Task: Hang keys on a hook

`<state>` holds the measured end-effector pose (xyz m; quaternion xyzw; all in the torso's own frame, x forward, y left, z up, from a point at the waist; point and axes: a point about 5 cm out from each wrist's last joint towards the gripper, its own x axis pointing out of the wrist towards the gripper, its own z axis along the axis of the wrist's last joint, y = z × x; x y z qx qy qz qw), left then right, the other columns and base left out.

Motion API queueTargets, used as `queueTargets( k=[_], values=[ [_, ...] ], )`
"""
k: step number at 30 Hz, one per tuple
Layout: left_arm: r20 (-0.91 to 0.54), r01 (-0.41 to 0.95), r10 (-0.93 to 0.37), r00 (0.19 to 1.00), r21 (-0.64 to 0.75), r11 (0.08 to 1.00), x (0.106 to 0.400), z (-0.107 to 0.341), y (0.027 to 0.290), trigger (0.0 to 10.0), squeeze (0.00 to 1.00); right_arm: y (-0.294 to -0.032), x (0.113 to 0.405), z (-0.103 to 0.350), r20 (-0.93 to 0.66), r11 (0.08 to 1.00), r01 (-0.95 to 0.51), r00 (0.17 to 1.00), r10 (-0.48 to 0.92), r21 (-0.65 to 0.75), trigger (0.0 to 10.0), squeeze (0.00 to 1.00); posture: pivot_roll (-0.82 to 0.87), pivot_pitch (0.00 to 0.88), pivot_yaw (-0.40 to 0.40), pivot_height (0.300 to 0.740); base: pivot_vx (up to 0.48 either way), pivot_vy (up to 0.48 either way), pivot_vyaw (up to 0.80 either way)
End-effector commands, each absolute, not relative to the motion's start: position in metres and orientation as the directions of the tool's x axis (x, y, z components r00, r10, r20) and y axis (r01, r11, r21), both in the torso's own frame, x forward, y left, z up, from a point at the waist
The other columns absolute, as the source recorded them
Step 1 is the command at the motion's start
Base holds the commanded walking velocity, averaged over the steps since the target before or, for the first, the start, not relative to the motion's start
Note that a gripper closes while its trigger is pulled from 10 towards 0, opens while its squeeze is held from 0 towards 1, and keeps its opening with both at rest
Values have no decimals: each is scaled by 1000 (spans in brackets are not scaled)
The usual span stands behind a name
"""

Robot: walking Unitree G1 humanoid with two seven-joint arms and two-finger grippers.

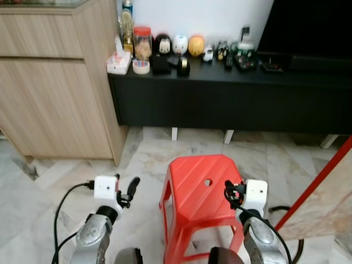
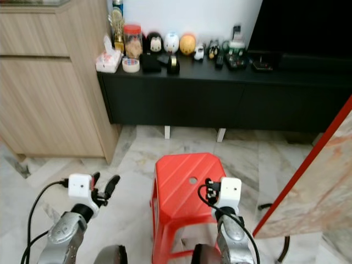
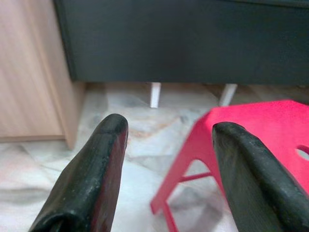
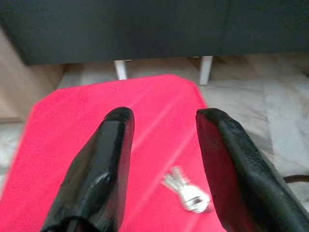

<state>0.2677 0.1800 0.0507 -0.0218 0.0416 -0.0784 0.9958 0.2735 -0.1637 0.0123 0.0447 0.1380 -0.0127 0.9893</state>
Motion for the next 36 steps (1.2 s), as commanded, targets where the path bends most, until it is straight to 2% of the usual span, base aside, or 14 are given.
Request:
queueTargets(
  k=[1,5,13,18,25,36],
  values=[
    [-73,176,-180,981,-60,983,269,52,174,10000,0,-172,273,11,-289,994,70,956,-44,81,10000,0,43,0,-64,599,296,0,0],
    [-73,177,-181,981,-60,982,269,52,174,10000,0,-175,275,11,-298,994,76,953,-51,73,10000,0,44,0,-63,599,278,0,0],
    [-78,178,-182,980,-55,982,269,52,174,10000,0,-184,281,3,-401,999,35,916,-33,-2,10000,0,44,0,-60,599,0,0,0],
    [-82,180,-184,980,-59,982,268,51,173,10000,0,-196,290,11,-383,998,69,921,-63,1,10000,0,49,0,-63,599,0,0,0],
    [-81,182,-186,979,-60,981,268,51,173,10000,0,-194,291,11,-376,998,65,925,-57,8,10000,0,49,0,-63,599,0,0,0],
    [-81,193,-196,977,-49,980,269,52,173,10000,0,-184,286,3,-391,998,61,919,-47,25,10000,0,49,0,-58,599,270,0,0]
  ],
)
